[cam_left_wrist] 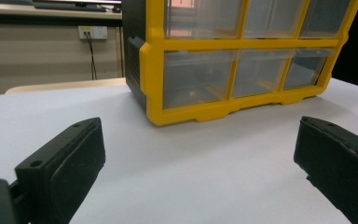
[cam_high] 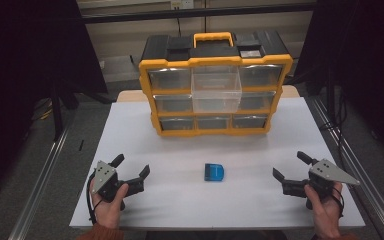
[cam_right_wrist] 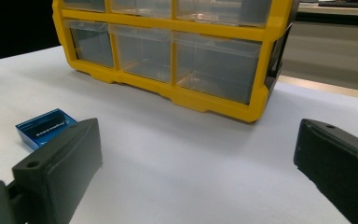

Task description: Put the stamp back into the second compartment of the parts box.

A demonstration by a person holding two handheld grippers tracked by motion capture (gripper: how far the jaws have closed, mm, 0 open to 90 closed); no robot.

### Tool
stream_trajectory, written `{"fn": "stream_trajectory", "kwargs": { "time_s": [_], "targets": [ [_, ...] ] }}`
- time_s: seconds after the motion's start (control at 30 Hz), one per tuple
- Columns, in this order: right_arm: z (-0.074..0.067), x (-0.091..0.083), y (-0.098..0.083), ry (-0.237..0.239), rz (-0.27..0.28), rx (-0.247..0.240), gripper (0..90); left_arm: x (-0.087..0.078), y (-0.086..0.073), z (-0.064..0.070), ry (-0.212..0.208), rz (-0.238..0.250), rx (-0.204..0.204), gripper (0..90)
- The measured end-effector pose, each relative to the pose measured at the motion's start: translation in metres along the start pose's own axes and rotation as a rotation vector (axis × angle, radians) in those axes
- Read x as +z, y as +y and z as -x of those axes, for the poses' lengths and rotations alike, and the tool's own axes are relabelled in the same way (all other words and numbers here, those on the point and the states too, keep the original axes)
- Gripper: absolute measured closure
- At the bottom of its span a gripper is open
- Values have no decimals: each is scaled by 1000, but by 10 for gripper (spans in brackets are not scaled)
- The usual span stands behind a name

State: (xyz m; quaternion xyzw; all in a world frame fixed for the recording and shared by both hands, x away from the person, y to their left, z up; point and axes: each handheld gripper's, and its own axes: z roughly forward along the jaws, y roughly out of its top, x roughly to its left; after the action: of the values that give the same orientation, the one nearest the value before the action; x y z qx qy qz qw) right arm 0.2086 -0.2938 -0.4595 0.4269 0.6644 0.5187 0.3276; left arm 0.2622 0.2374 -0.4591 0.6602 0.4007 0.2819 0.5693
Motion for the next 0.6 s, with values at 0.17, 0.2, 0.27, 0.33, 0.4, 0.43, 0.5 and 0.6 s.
{"fn": "stream_trajectory", "kwargs": {
  "time_s": [0.17,0.2,0.27,0.33,0.4,0.43,0.5,0.6],
  "targets": [
    [0,3,-1,31,-3,4,10,3,0,0,4,-10,-11,25],
    [0,3,-2,40,-10,10,11,2,0,0,-8,-13,0,25],
    [0,4,-3,39,-26,1,14,1,0,1,-4,-16,5,25],
    [-2,7,-5,67,-50,13,7,-2,0,0,-11,-12,-4,25],
    [-3,7,-5,79,-51,6,3,-3,-1,-1,-7,-12,-8,25],
    [-5,8,-5,96,-54,3,6,-5,0,-2,14,-9,-10,25],
    [-6,11,-5,86,-67,10,27,-6,0,-4,11,-6,-1,25],
    [-9,13,-5,80,-80,18,34,-6,0,-4,7,-5,0,25]
  ]
}}
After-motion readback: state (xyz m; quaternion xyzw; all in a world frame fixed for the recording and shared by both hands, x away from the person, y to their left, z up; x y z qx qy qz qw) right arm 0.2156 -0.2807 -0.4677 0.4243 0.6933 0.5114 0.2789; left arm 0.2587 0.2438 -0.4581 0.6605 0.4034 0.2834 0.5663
